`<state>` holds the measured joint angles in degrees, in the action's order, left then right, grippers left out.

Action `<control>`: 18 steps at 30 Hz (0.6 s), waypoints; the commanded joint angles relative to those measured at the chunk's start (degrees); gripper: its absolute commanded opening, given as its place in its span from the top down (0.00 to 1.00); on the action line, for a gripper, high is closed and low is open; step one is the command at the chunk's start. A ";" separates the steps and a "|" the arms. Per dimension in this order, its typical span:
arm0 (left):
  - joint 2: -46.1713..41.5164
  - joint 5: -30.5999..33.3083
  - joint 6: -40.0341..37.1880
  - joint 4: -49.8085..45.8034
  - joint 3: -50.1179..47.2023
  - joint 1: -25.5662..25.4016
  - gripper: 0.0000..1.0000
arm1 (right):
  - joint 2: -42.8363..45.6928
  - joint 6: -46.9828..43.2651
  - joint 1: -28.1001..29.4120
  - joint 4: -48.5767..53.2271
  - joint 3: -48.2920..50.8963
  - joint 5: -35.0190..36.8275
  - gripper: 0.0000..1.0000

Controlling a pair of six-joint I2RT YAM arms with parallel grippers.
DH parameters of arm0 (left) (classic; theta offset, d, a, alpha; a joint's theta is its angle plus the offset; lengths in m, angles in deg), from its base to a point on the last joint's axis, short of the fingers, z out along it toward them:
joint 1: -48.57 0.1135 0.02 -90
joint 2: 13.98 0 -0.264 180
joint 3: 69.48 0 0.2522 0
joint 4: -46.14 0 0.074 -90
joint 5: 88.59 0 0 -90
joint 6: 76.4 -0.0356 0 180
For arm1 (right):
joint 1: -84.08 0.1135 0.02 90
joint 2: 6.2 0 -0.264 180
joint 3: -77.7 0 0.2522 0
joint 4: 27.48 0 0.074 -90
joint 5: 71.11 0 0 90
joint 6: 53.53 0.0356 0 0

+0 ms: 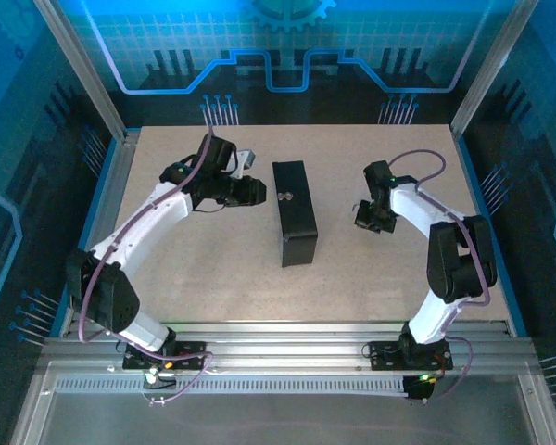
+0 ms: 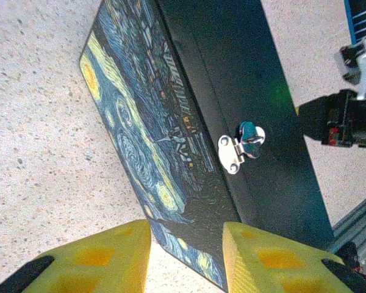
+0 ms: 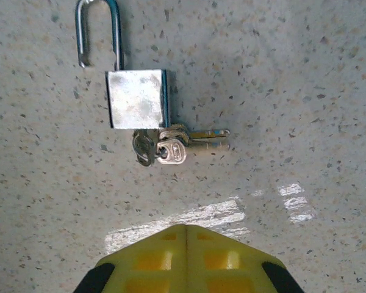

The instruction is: Unlock the padlock with the key

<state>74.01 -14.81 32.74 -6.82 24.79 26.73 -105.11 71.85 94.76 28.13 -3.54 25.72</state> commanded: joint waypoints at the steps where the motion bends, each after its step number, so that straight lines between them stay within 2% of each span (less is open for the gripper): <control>1: -2.20 1.42 -1.23 -1.92 -0.64 0.65 0.62 | 1.13 -2.42 -0.91 -2.21 -0.96 -2.71 0.85; 5: -2.63 2.41 -1.10 -2.18 -1.27 1.59 0.60 | 6.36 -7.43 0.36 -4.66 -2.87 -10.56 0.56; 7: -2.54 3.24 -1.04 -2.37 -1.53 2.16 0.57 | 8.43 -8.77 1.29 -3.80 -5.33 -15.74 0.45; 8: -2.54 3.67 -1.20 -2.39 -1.75 2.54 0.56 | 9.77 -9.44 2.47 -3.64 -6.48 -17.84 0.28; 10: -2.52 5.48 -1.43 -2.83 -1.95 3.24 0.54 | 12.56 -10.82 5.82 -3.61 -7.98 -18.64 0.10; 11: -2.43 6.69 -1.76 -3.15 -2.02 3.47 0.48 | 13.73 -11.23 7.90 -3.49 -8.73 -18.28 0.00; 12: -2.41 7.16 -2.08 -3.25 -1.94 3.72 0.42 | 14.56 -11.31 9.48 -3.23 -9.46 -18.02 0.00; 13: -2.43 7.10 -2.55 -3.26 -2.03 4.08 0.32 | 15.11 -11.16 11.27 -2.74 -10.37 -18.16 0.00; 14: -2.36 7.09 -2.87 -3.26 -2.09 4.39 0.04 | 15.39 -10.95 12.98 -2.30 -11.25 -18.19 0.00; 15: -2.38 7.44 -3.09 -3.34 -2.02 4.66 0.01 | 15.42 -10.70 14.42 -1.85 -11.91 -17.81 0.00; 18: -2.34 10.15 -3.38 -4.20 -1.43 5.73 0.01 | 13.36 -10.32 19.11 1.78 -15.16 -15.87 0.00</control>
<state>72.67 -7.89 31.03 -8.97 23.59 31.51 -89.79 62.28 111.41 25.59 -16.53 9.62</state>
